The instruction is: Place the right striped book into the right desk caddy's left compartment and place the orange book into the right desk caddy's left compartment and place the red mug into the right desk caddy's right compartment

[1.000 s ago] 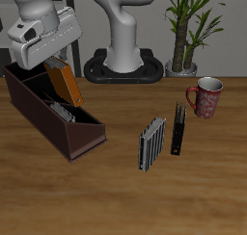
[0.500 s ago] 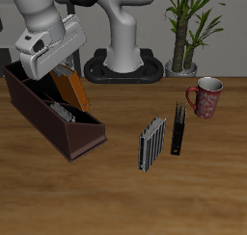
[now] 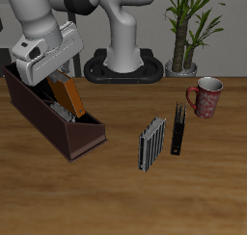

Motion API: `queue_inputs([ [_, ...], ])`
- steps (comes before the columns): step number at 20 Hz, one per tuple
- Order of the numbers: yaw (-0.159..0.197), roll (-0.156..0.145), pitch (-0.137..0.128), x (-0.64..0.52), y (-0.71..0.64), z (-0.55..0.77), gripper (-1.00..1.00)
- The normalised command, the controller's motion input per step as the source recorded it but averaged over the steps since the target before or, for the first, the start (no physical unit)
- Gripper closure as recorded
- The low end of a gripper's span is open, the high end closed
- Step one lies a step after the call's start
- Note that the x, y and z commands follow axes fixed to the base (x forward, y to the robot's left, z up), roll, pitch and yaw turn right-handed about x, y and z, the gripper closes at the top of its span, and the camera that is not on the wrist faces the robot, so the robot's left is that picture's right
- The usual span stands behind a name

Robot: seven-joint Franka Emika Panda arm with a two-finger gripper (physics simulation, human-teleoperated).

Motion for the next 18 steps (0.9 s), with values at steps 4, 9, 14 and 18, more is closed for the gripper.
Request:
queue_inputs([
  [4, -0.006, 0.004, 0.023, 0.12, 0.06, -0.21, 1.00],
  [9, -0.021, 0.006, 0.020, 0.05, 0.02, -0.12, 1.00],
  [14, -0.028, 0.013, 0.036, 0.09, 0.09, -0.23, 1.00],
  [18, -0.022, -0.003, 0.029, 0.02, 0.01, -0.21, 1.00],
])
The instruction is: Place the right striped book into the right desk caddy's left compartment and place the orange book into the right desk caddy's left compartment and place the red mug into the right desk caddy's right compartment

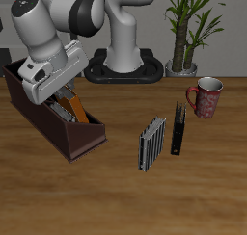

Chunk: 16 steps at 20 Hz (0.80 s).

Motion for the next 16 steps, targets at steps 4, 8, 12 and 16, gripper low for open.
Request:
queue_inputs([
  [4, -0.023, 0.000, 0.037, 0.03, 0.04, -0.26, 1.00],
  [8, -0.018, 0.001, 0.056, 0.01, 0.03, -0.26, 1.00],
  [12, -0.046, -0.023, 0.051, 0.06, 0.01, -0.19, 1.00],
  [16, -0.046, -0.045, 0.026, 0.04, -0.05, -0.09, -1.00],
])
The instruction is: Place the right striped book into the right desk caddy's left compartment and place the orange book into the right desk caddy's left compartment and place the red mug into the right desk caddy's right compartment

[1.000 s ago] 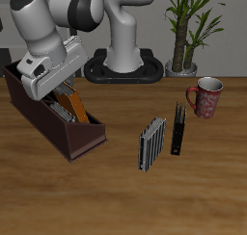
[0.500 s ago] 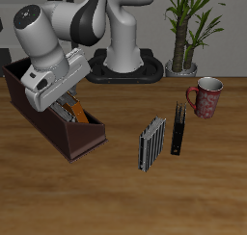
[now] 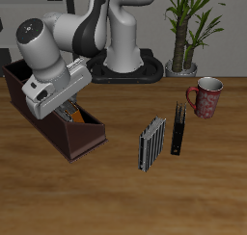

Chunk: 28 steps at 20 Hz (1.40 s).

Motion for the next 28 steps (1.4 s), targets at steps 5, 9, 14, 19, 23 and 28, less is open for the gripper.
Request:
queue_inputs([
  [5, -0.058, -0.037, 0.034, 0.04, -0.01, -0.03, -1.00],
  [9, -0.042, -0.011, 0.006, 0.01, 0.05, 0.10, -1.00],
  [14, -0.030, 0.007, -0.025, -0.03, 0.11, 0.15, -1.00],
  [19, -0.102, -0.004, -0.011, -0.03, 0.25, 0.24, -1.00],
  [23, -0.107, -0.025, -0.021, -0.03, 0.13, 0.26, -1.00],
  [28, -0.226, -0.053, -0.002, -0.01, 0.19, 0.42, -1.00],
])
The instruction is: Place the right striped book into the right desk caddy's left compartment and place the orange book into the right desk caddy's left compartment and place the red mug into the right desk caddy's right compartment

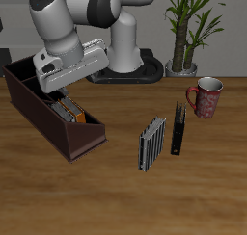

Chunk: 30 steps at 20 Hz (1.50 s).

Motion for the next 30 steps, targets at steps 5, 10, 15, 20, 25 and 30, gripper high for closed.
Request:
queue_inputs([
  [5, -0.132, 0.031, 0.004, -0.11, 0.39, 0.21, -1.00],
  [10, -0.087, 0.059, -0.003, -0.17, 0.52, 0.04, -1.00],
  [15, -0.087, 0.019, 0.006, -0.08, 0.42, -0.07, -1.00],
  [20, -0.117, -0.065, -0.001, -0.03, 0.22, -0.12, -1.00],
  [25, -0.043, -0.088, -0.042, -0.41, 0.49, -0.21, -1.00],
  [30, -0.124, -0.018, -0.044, -0.48, 0.35, -0.05, -1.00],
])
